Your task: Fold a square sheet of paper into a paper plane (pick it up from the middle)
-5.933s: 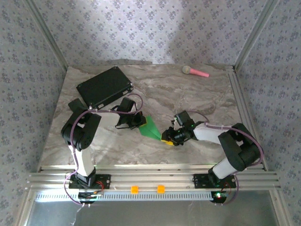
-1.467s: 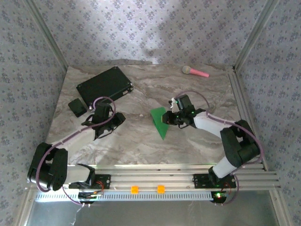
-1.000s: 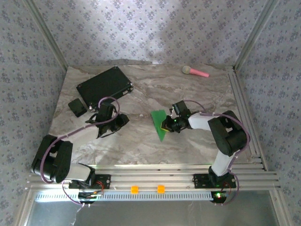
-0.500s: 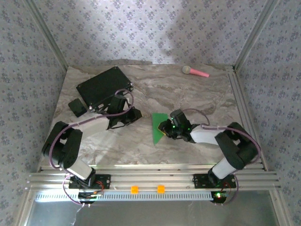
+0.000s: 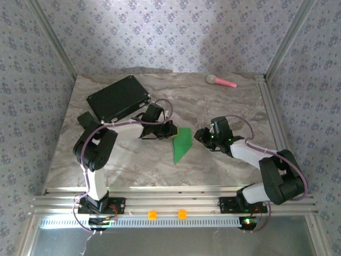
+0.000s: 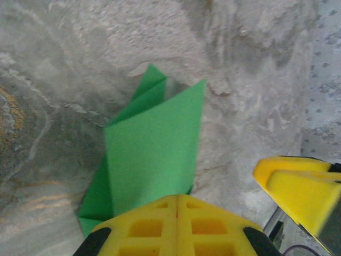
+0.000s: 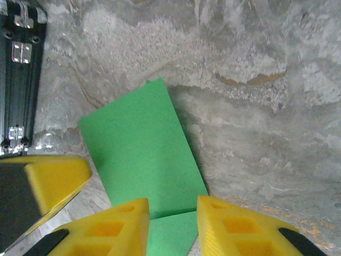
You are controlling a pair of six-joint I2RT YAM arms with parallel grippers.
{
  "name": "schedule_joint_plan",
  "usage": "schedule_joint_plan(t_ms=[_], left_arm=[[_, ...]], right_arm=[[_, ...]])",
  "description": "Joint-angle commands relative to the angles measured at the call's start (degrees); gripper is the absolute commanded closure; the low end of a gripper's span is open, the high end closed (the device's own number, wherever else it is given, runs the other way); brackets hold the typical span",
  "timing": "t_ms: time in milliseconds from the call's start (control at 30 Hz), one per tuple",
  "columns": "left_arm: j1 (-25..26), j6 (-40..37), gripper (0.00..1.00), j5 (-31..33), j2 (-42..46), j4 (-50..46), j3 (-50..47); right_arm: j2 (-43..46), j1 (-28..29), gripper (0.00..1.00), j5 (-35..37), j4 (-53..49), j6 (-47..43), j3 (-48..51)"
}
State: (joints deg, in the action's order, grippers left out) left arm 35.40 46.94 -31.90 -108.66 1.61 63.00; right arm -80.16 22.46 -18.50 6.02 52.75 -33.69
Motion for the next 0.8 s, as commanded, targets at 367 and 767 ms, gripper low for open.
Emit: schedule_joint_plan(t_ms=[367,767], left_arm=[[-2.7,-0.67,0.97,-1.76,-3.84,3.15,-5.97],[-2.72,-5.5,0.97,-4.59,-4.09,2.66,-5.83]], right_arm=[[-7.87,-1.67,0.54,-14.6,3.16,-2.46,-0.6],[-16.09,-1.85,0.56,-20.65,5.9,-2.59,-5.69]])
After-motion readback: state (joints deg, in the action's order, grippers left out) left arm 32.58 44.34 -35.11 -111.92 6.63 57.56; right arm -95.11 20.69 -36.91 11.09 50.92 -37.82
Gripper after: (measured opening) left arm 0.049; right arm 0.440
